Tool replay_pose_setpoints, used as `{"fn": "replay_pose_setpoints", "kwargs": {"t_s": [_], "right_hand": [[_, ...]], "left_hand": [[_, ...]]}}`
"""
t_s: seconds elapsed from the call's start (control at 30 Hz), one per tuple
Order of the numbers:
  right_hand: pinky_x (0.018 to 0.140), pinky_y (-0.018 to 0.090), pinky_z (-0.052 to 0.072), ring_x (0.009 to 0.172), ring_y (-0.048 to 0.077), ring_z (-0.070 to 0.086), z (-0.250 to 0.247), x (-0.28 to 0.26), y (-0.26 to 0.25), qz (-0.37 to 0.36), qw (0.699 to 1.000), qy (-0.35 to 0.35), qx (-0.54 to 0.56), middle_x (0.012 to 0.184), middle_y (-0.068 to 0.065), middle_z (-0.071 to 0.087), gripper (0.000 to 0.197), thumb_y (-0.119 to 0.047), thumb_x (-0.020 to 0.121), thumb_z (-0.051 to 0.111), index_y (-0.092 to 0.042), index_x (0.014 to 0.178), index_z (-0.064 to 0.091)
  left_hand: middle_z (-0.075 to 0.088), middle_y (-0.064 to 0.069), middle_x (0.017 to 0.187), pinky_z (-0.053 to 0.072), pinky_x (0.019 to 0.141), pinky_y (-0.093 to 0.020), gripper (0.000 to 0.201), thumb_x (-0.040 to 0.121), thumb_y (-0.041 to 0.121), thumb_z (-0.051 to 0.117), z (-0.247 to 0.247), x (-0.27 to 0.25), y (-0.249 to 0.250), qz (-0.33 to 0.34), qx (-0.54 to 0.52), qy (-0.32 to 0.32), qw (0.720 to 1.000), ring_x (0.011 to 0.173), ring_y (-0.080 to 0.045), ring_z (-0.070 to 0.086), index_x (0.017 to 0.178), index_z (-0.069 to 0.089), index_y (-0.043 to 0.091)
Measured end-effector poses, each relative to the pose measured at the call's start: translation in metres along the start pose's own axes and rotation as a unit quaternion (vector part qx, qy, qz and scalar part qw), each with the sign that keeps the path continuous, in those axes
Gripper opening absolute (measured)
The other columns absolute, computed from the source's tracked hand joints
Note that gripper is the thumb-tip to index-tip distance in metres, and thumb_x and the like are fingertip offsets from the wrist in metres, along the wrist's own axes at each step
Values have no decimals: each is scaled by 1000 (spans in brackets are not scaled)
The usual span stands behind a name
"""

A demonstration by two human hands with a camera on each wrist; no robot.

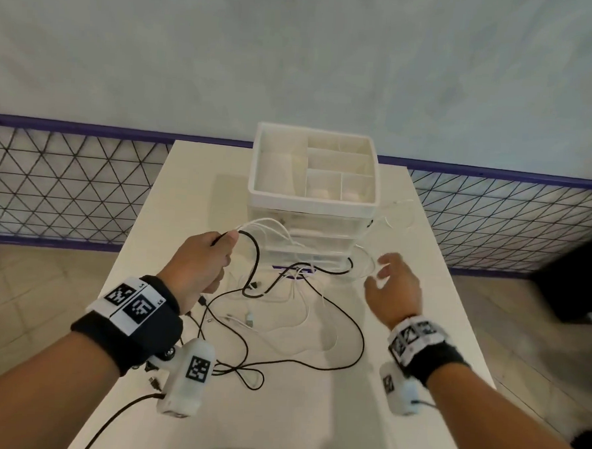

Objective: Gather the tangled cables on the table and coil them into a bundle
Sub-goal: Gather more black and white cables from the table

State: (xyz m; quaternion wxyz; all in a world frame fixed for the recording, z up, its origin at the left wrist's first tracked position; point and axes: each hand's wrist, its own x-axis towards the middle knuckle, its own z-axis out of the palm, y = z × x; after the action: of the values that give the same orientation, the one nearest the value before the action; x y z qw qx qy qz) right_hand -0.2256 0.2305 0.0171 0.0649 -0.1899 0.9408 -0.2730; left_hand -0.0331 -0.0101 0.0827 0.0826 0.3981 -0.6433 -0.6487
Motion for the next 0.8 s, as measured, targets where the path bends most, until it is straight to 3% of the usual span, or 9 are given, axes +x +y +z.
{"fn": "replay_pose_setpoints", "kwargs": {"t_s": [0.07,0.13,0.17,0.23,0.3,0.37,0.47,0.63,0.8], "right_hand": [[75,34,51,85,25,65,34,-21,2,-81,993,-82,-34,88,-3,65,14,-22,80,63,-26,93,63],[89,37,52,106,26,63,66,-40,1,-111,959,-229,-126,114,-1,60,25,-26,86,61,-29,111,65],[96,38,49,116,27,59,79,-45,3,-101,947,-259,-163,127,1,53,36,-28,89,60,-28,125,59],[95,39,49,118,30,56,97,-48,4,-30,962,-210,-171,134,7,45,43,-29,93,58,-21,134,48],[86,39,52,110,34,59,101,-48,0,27,980,-134,-147,128,11,44,39,-28,93,58,-15,127,46],[80,40,55,104,32,60,107,-48,-5,-19,981,-112,-158,124,10,45,39,-28,92,59,-17,127,47],[84,38,54,109,26,56,121,-50,-20,-186,946,-166,-205,130,5,43,39,-28,92,59,-26,131,54],[88,41,45,103,29,52,127,-48,-40,-208,928,-157,-266,116,7,52,21,-14,84,59,-14,103,66],[65,39,48,77,29,58,105,-46,-38,-227,950,-78,-199,91,8,59,17,-7,71,72,-11,85,63]], "left_hand": [[29,0,66,15,41,-22,33,100,35,50,0,0,1,-9,-6,5,1000,45,-11,18,75,36,19],[30,0,65,17,40,-22,34,100,36,51,1,-2,6,-6,-4,-6,1000,44,-11,19,74,38,18],[31,1,64,19,40,-22,33,100,35,51,1,-3,9,-3,-5,-9,1000,44,-11,20,75,39,17],[35,1,63,25,42,-23,32,100,35,52,-1,-5,16,6,-16,-2,1000,45,-11,27,75,42,16],[40,1,62,34,50,-28,34,99,36,53,-7,-5,22,18,-13,18,1000,52,-15,36,74,46,16],[48,1,62,40,60,-32,36,99,39,51,-14,-4,24,34,24,38,998,60,-17,44,72,50,16],[53,1,63,40,63,-32,37,100,39,49,-16,-6,24,47,53,42,997,65,-17,50,72,54,15],[59,0,66,40,65,-32,36,101,36,48,-13,-9,20,50,80,31,995,70,-18,51,73,55,14],[60,-1,68,43,65,-32,36,100,37,48,-23,-3,11,38,76,51,995,70,-17,53,74,56,15]]}}
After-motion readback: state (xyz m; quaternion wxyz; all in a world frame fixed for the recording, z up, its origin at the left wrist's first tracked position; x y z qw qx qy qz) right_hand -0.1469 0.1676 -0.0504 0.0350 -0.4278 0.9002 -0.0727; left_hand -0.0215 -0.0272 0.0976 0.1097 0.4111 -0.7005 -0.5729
